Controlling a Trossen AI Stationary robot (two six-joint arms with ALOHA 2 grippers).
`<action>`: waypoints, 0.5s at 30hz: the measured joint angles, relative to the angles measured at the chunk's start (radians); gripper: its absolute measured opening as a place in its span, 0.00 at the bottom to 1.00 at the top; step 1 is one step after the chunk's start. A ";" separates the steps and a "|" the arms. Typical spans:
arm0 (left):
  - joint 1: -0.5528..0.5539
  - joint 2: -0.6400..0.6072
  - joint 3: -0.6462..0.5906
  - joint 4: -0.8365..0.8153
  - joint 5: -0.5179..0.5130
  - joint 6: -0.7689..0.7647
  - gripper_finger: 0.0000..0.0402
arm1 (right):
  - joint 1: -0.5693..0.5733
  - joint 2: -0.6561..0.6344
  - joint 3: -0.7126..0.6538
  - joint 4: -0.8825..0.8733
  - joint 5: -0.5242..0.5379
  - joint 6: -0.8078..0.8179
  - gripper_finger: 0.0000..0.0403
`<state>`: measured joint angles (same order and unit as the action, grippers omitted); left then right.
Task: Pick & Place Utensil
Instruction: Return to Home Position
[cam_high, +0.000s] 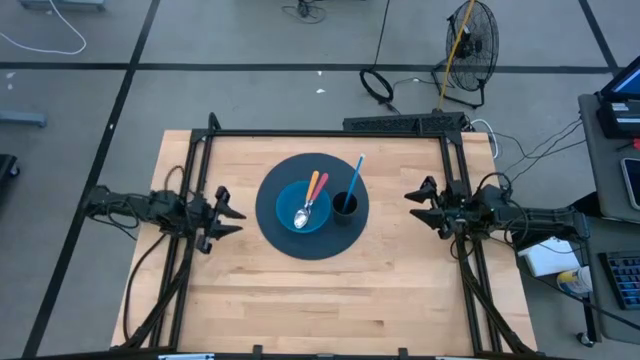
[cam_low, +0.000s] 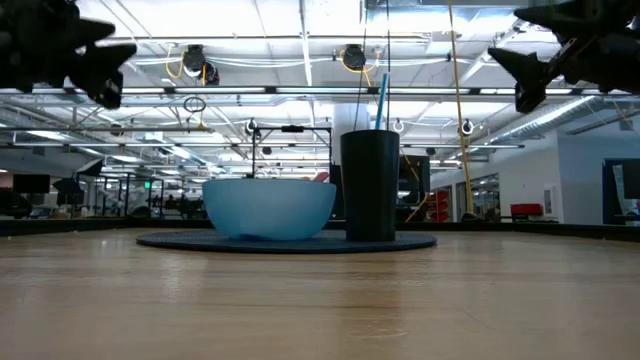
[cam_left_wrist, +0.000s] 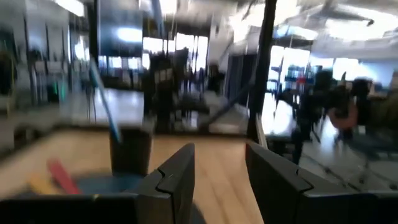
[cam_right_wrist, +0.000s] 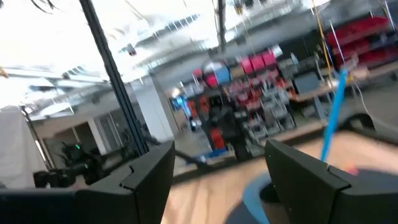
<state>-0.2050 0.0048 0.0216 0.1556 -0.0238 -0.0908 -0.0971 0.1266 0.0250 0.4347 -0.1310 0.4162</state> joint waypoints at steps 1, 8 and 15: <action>0.000 0.000 0.000 -0.034 -0.001 -0.024 0.37 | 0.000 -0.001 0.000 -0.021 -0.001 -0.001 0.61; 0.001 0.002 -0.005 -0.129 -0.075 -0.105 0.37 | 0.000 -0.005 0.000 -0.188 0.004 0.013 0.61; 0.001 0.024 -0.005 -0.133 -0.079 -0.142 0.37 | 0.000 -0.004 0.000 -0.272 0.056 0.017 0.61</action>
<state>-0.2043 0.0284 0.0170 0.0227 -0.1027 -0.2327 -0.0975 0.1223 0.0250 0.1624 -0.0750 0.4329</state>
